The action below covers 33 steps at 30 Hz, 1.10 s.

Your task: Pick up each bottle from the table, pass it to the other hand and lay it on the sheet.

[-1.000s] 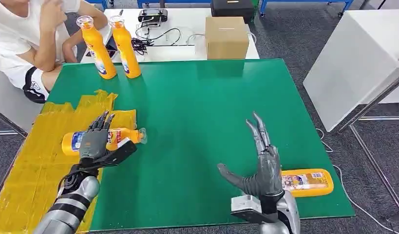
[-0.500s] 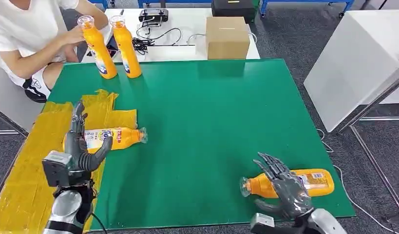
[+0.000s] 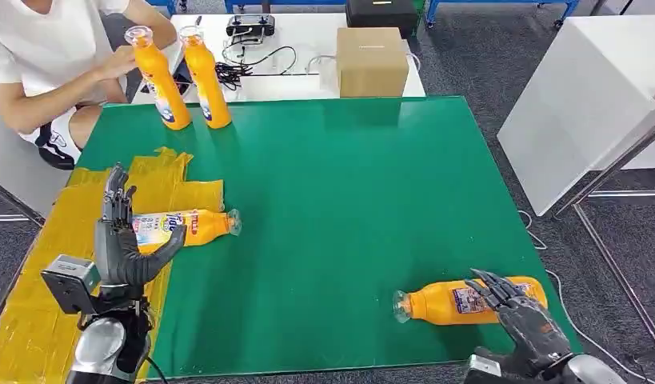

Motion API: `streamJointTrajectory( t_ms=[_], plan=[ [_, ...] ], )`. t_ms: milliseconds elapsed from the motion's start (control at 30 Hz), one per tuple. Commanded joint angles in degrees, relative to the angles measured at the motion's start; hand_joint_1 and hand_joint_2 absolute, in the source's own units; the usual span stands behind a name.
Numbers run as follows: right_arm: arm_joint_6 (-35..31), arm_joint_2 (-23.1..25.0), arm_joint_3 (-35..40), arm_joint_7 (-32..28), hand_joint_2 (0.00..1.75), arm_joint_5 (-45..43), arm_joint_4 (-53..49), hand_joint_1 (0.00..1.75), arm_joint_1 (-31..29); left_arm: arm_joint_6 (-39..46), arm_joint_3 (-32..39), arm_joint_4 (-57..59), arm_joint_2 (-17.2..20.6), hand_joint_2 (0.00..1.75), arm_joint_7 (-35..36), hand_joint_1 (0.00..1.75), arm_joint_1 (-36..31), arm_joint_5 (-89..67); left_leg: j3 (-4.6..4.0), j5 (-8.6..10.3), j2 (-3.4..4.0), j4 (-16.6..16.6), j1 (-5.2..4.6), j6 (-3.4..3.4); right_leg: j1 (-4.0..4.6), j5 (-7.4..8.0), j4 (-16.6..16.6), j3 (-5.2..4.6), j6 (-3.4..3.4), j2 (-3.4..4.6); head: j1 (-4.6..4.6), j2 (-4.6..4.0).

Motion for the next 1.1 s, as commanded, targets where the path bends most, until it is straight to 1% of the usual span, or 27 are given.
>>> streamJointTrajectory(
  t_ms=[33,67,167,267,333,367,400,433,533,600,667,700,767,800,833,900,1033,1100],
  plan=[
    [0.5,2.55,-2.22,2.44,1.75,3.99,8.54,0.0,-3.03,-0.53,-1.59,3.45,-0.41,1.75,0.61,0.0,-1.24,0.61,0.26,-0.03,0.01,-0.12,0.06,-0.05,0.06,0.0,-0.2,0.3,0.01,-0.04,-0.02,0.0],
    [0.41,3.0,-1.7,3.26,1.75,5.14,9.99,0.0,-3.95,-0.76,-1.8,3.51,-0.41,1.75,0.8,0.0,-1.26,0.64,0.21,-0.01,-0.01,-0.11,0.04,-0.04,0.04,0.01,-0.17,0.25,0.0,-0.06,-0.02,0.0],
    [0.41,3.0,-1.7,3.26,1.75,5.14,9.99,0.0,-3.95,-0.76,-1.8,3.51,-0.41,1.75,0.8,0.0,-1.26,0.64,0.19,-0.01,-0.01,-0.1,0.05,-0.04,0.05,0.0,-0.16,0.23,-0.01,-0.03,-0.02,0.0],
    [0.66,3.01,-1.26,4.69,1.75,6.53,12.11,0.0,-5.12,-1.0,-1.98,3.88,-0.46,1.75,1.18,0.0,-1.32,0.66,0.19,-0.02,0.0,-0.09,0.04,-0.04,0.04,0.0,-0.14,0.22,0.0,-0.02,-0.02,0.0],
    [0.54,3.41,-1.0,5.53,1.75,7.51,13.85,0.0,-6.16,-1.1,-2.05,4.18,-0.5,1.75,1.37,0.0,-1.32,0.62,0.42,-0.09,0.04,-0.18,0.08,-0.09,0.08,-0.05,-0.28,0.47,0.0,-0.01,-0.02,0.0],
    [0.54,3.41,-1.0,5.53,1.75,7.51,13.85,0.0,-6.16,-1.1,-2.05,4.18,-0.5,1.75,1.37,0.0,-1.32,0.62,0.21,-0.02,0.02,-0.1,0.05,-0.04,0.05,0.0,-0.16,0.24,0.0,0.0,-0.02,0.0],
    [0.13,3.99,-0.82,6.02,1.75,8.33,15.08,0.0,-7.04,-1.15,-2.08,4.33,-0.51,1.75,1.41,0.0,-1.27,0.57,0.31,-0.06,0.04,-0.13,0.07,-0.05,0.06,-0.02,-0.21,0.34,0.01,0.0,-0.02,0.0],
    [-0.12,4.32,-0.75,6.2,1.75,8.69,15.57,0.0,-7.42,-1.17,-2.09,4.37,-0.53,1.75,1.46,0.0,-1.25,0.55,0.23,-0.03,0.03,-0.1,0.06,-0.04,0.05,0.0,-0.17,0.25,0.01,0.0,-0.02,0.0],
    [-0.98,6.45,0.2,6.33,1.75,10.71,19.38,0.0,-10.4,-1.31,-2.2,4.7,-0.73,1.75,1.85,0.0,-1.29,0.41,0.38,-0.05,0.1,-0.17,0.1,-0.06,0.1,0.02,-0.29,0.41,0.0,0.06,-0.02,0.0],
    [-1.56,7.85,1.61,6.6,1.75,12.73,22.61,0.0,-12.88,-1.4,-2.4,5.04,-1.0,1.75,2.03,0.0,-1.44,0.31,0.25,-0.02,0.09,-0.12,0.1,-0.04,0.1,0.04,-0.22,0.29,0.0,0.05,-0.02,0.0],
    [-1.8,8.96,2.91,6.5,1.75,13.76,25.21,0.0,-14.94,-1.56,-2.72,5.54,-1.11,1.75,2.24,0.0,-1.77,0.23,0.41,-0.03,0.16,-0.2,0.11,-0.07,0.11,0.06,-0.32,0.44,0.01,0.1,-0.02,0.0],
    [-1.94,9.33,3.5,6.8,1.75,14.47,26.29,0.0,-15.73,-1.58,-2.82,5.79,-1.21,1.75,2.29,0.0,-1.91,0.22,0.3,-0.01,0.11,-0.15,0.11,-0.06,0.1,0.05,-0.25,0.33,0.0,0.06,-0.02,0.0],
    [-2.4,10.29,4.77,7.8,1.75,16.45,29.37,0.0,-17.9,-1.64,-3.0,6.28,-1.41,1.75,2.45,0.0,-2.16,0.22,0.44,-0.04,0.15,-0.21,0.12,-0.09,0.12,0.04,-0.33,0.48,0.0,0.08,-0.02,0.0],
    [-2.63,10.74,5.38,8.0,1.75,17.13,30.87,0.0,-19.04,-1.62,-3.07,6.53,-1.49,1.75,2.49,0.0,-2.27,0.22,0.23,0.0,0.1,-0.11,0.1,-0.04,0.1,0.04,-0.19,0.26,-0.01,0.06,0.0,0.0],
    [-2.63,10.74,5.38,8.0,1.75,17.13,30.87,0.0,-19.04,-1.62,-3.07,6.53,-1.49,1.75,2.49,0.0,-2.27,0.22,0.35,-0.03,0.13,-0.17,0.13,-0.07,0.13,0.05,-0.29,0.39,0.0,0.09,0.0,0.0],
    [-2.62,10.89,5.46,8.0,1.75,17.13,30.97,0.0,-19.26,-1.62,-3.09,6.54,-1.52,1.75,2.49,0.0,-2.27,0.22,0.25,-0.02,0.17,-0.09,0.1,-0.04,0.1,0.03,-0.17,0.26,-0.01,0.08,0.0,0.0],
    [-2.9,10.64,5.5,7.91,1.75,17.21,31.43,0.0,-19.3,-1.6,-3.04,6.5,-1.45,1.75,2.5,0.0,-2.26,0.22,0.4,-0.02,0.18,-0.12,0.11,-0.06,0.1,0.01,-0.21,0.4,0.0,0.04,-0.02,0.0],
    [-2.9,10.64,5.5,7.91,1.75,17.21,31.43,0.0,-19.3,-1.6,-3.04,6.5,-1.45,1.75,2.5,0.0,-2.26,0.22,0.3,0.0,0.18,-0.08,0.09,-0.04,0.08,0.02,-0.14,0.29,0.0,0.06,-0.02,0.0]
  ],
)
